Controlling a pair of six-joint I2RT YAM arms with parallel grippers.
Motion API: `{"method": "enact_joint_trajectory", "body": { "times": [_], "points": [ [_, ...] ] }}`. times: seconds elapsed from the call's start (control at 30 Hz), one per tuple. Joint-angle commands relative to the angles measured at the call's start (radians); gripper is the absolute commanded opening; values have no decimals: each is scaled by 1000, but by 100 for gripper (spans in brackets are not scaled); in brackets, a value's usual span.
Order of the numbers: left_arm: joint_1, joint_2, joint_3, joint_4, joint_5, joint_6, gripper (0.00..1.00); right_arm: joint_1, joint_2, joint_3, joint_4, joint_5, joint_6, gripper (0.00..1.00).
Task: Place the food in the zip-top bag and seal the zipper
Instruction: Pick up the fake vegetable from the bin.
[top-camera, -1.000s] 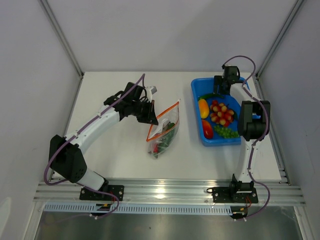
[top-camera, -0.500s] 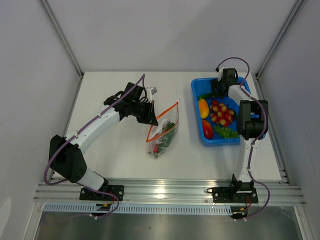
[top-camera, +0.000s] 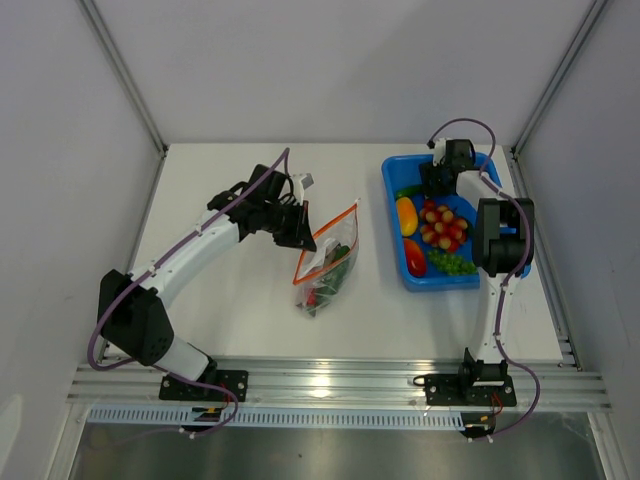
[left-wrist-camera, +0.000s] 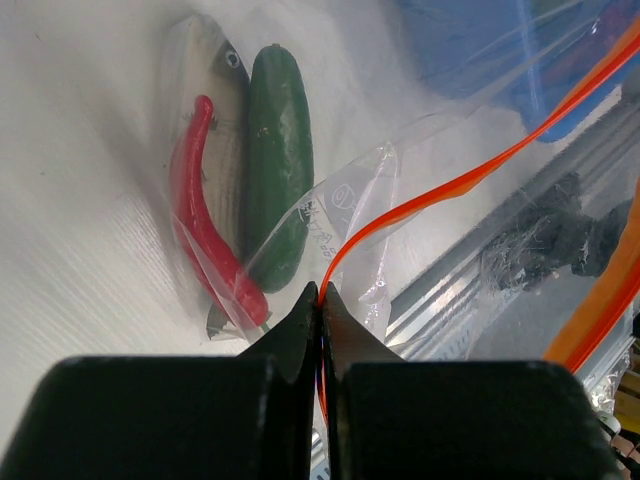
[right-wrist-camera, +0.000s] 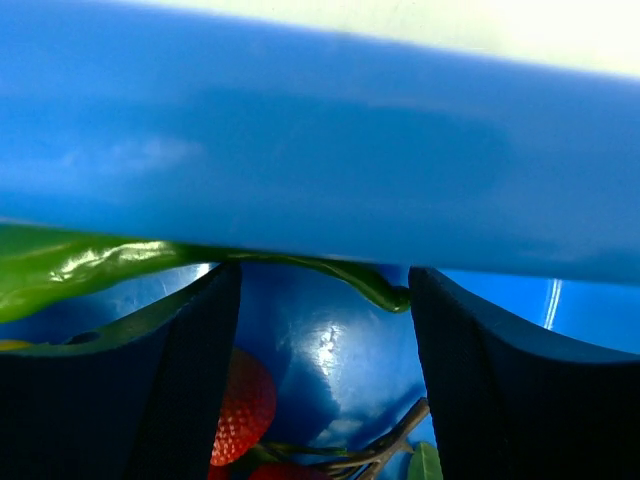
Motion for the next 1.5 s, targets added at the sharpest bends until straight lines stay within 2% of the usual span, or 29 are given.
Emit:
{"method": "enact_joint_trajectory", "body": {
  "times": [0.0, 0.13, 0.33, 0.4, 0.53, 0.57, 0.63, 0.73, 1.17, 1.47],
  "points": [
    [3, -34, 13, 19, 20, -10, 1, -11, 19, 45, -49, -51, -9, 70],
    [3, -35, 11, 12, 20, -5, 0, -8, 31, 53, -66, -60, 6, 66],
    [5, -41, 7, 6, 20, 6, 1, -7, 33, 51, -95, -72, 3, 52],
    [3, -43, 4, 9, 22, 6, 1, -7, 34, 49, -110, -81, -2, 40],
    [3, -41, 4, 6, 26, 9, 1, -7, 28, 29, -123, -80, -2, 30],
    [3, -44, 2, 6, 26, 9, 1, -7, 21, 22, -121, -80, -3, 24],
    [3, -46, -1, 7, 28, 9, 1, -7, 13, 10, -115, -74, -3, 21],
    [3, -52, -6, 6, 29, 10, 1, -2, -2, 4, -116, -63, -2, 0],
    [3, -77, -19, 6, 58, 4, 1, 58, -151, -50, -61, 190, 44, 0],
    [3, -90, -33, 0, 58, -4, 1, 72, -249, -73, -124, 176, 92, 0]
  ]
}}
